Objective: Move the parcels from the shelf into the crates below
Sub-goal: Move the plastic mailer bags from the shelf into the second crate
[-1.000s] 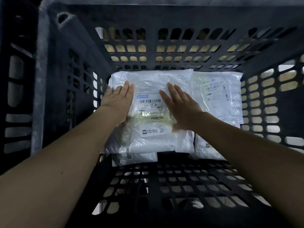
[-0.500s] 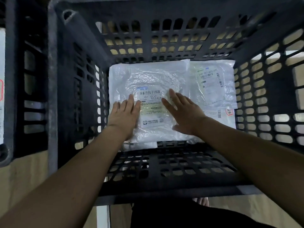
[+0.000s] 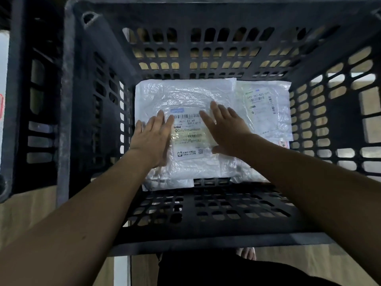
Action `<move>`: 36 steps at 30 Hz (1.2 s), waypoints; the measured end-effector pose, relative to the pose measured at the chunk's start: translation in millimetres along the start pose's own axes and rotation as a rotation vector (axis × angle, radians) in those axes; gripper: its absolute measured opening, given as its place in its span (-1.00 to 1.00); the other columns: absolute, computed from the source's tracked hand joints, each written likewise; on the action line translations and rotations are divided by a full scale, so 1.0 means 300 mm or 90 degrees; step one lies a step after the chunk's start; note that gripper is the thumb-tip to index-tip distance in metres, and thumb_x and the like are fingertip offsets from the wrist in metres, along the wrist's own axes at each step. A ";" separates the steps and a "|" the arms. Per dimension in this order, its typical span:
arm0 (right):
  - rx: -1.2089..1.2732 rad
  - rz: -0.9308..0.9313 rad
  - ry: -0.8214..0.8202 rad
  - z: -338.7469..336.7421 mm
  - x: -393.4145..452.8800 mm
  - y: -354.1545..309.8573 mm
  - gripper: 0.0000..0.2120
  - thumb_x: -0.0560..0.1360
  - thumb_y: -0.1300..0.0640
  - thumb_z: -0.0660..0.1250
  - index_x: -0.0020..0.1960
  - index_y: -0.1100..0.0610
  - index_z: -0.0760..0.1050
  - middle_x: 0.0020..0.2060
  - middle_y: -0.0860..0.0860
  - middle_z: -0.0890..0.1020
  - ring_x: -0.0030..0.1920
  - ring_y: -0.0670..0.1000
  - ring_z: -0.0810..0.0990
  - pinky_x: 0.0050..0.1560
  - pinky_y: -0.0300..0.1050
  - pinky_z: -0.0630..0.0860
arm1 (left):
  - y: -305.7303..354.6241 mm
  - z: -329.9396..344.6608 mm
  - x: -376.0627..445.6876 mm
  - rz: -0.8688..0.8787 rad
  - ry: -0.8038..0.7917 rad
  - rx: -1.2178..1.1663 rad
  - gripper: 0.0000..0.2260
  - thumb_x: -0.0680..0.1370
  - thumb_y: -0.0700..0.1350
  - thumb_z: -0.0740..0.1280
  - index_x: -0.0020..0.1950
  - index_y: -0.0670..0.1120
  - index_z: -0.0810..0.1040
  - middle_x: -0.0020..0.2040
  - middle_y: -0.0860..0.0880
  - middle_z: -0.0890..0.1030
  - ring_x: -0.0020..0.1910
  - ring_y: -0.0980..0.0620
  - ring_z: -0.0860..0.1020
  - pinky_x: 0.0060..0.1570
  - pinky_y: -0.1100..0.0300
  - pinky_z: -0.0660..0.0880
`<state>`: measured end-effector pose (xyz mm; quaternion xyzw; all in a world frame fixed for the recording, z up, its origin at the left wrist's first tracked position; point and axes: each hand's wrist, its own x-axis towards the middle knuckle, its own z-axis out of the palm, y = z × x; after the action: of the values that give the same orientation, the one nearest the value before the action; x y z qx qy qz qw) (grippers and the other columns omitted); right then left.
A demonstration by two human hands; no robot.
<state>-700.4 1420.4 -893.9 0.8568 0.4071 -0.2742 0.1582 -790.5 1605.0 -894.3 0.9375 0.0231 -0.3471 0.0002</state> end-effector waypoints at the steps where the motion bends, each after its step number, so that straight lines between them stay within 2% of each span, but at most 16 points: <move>1: 0.010 0.007 0.000 0.013 0.012 -0.005 0.03 0.46 -0.15 0.37 0.53 0.17 -0.32 0.49 0.33 -0.22 0.52 0.28 -0.12 0.50 0.08 -0.07 | 0.001 0.009 0.010 -0.004 -0.007 0.006 0.08 0.38 0.06 0.48 0.53 -0.09 -0.31 0.53 -0.16 -0.28 0.53 -0.13 -0.13 0.46 -0.13 -0.13; 5: 0.046 0.025 0.018 0.056 0.041 -0.019 0.01 0.49 -0.07 0.37 0.52 0.19 -0.34 0.49 0.32 -0.23 0.52 0.26 -0.15 0.49 0.02 -0.08 | 0.000 0.057 0.054 -0.032 -0.015 0.021 0.05 0.43 0.09 0.43 0.50 -0.09 -0.38 0.50 -0.12 -0.37 0.52 -0.09 -0.19 0.43 -0.10 -0.20; 9: 0.037 0.017 -0.005 0.032 0.021 -0.005 0.03 0.48 -0.12 0.36 0.52 0.18 -0.36 0.49 0.31 -0.25 0.52 0.25 -0.16 0.49 0.01 -0.07 | 0.007 0.035 0.029 -0.034 -0.019 0.010 -0.02 0.48 0.08 0.38 0.51 -0.07 -0.37 0.51 -0.09 -0.36 0.53 -0.07 -0.17 0.47 -0.13 -0.13; 11: 0.014 0.015 -0.028 0.002 -0.002 -0.003 0.03 0.49 -0.14 0.34 0.52 0.20 -0.37 0.48 0.32 -0.27 0.52 0.26 -0.18 0.49 0.02 -0.09 | 0.018 0.002 -0.016 -0.044 0.002 -0.042 -0.14 0.55 -0.03 0.30 0.51 -0.06 -0.35 0.52 -0.05 -0.35 0.53 -0.05 -0.15 0.48 -0.12 -0.10; 13: 0.008 0.012 -0.050 -0.048 -0.047 0.000 0.01 0.50 -0.15 0.31 0.51 0.21 -0.38 0.48 0.30 -0.29 0.52 0.24 -0.20 0.49 0.02 -0.12 | 0.026 -0.051 -0.087 -0.056 0.008 -0.070 -0.15 0.55 -0.12 0.29 0.51 -0.06 -0.37 0.51 -0.02 -0.37 0.53 -0.03 -0.15 0.47 -0.09 -0.10; 17: 0.002 0.032 -0.107 -0.191 -0.209 0.004 -0.08 0.57 -0.02 0.28 0.51 0.22 -0.38 0.50 0.26 -0.28 0.53 0.19 -0.20 0.50 -0.01 -0.09 | 0.030 -0.196 -0.267 -0.072 -0.004 -0.023 -0.16 0.58 -0.11 0.25 0.48 -0.06 -0.44 0.50 -0.04 -0.41 0.53 -0.04 -0.17 0.46 -0.05 -0.14; 21: 0.004 0.046 -0.135 -0.385 -0.403 -0.003 -0.17 0.59 0.16 0.23 0.51 0.24 -0.36 0.50 0.24 -0.27 0.53 0.19 -0.19 0.50 -0.01 -0.09 | 0.035 -0.418 -0.466 -0.079 0.003 0.019 -0.14 0.57 -0.11 0.26 0.47 -0.08 -0.44 0.50 -0.07 -0.39 0.53 -0.07 -0.15 0.46 -0.06 -0.11; 28: -0.055 0.065 -0.108 -0.915 -0.735 0.049 -0.21 0.57 0.20 0.23 0.53 0.26 -0.27 0.52 0.24 -0.16 0.53 0.20 -0.14 0.50 0.01 -0.07 | 0.007 -0.976 -0.795 -0.077 0.063 0.053 -0.27 0.59 -0.07 0.20 0.53 -0.09 -0.28 0.51 -0.09 -0.36 0.53 -0.09 -0.17 0.46 -0.08 -0.16; 32: -0.081 0.079 -0.036 -1.261 -0.891 0.087 -0.26 0.53 0.18 0.23 0.54 0.24 -0.14 0.50 0.21 0.06 0.50 0.19 0.04 0.49 0.06 0.01 | -0.040 -1.323 -0.975 -0.076 0.137 0.090 -0.31 0.59 -0.06 0.19 0.55 -0.07 -0.20 0.53 -0.13 -0.30 0.53 -0.11 -0.15 0.46 -0.09 -0.13; 36: -0.054 0.121 0.065 -1.572 -1.022 0.112 -0.26 0.56 0.06 0.23 0.54 0.23 -0.15 0.46 0.17 0.18 0.44 0.17 0.20 0.44 0.04 0.12 | -0.087 -1.630 -1.150 -0.089 0.189 0.105 -0.31 0.58 0.00 0.23 0.55 -0.09 -0.14 0.55 -0.14 -0.16 0.53 -0.11 -0.11 0.46 -0.10 -0.10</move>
<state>-672.2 1445.6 -331.5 0.8967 0.3430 -0.1965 0.1990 -735.0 1624.1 -298.1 0.9714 0.0592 -0.2048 -0.1045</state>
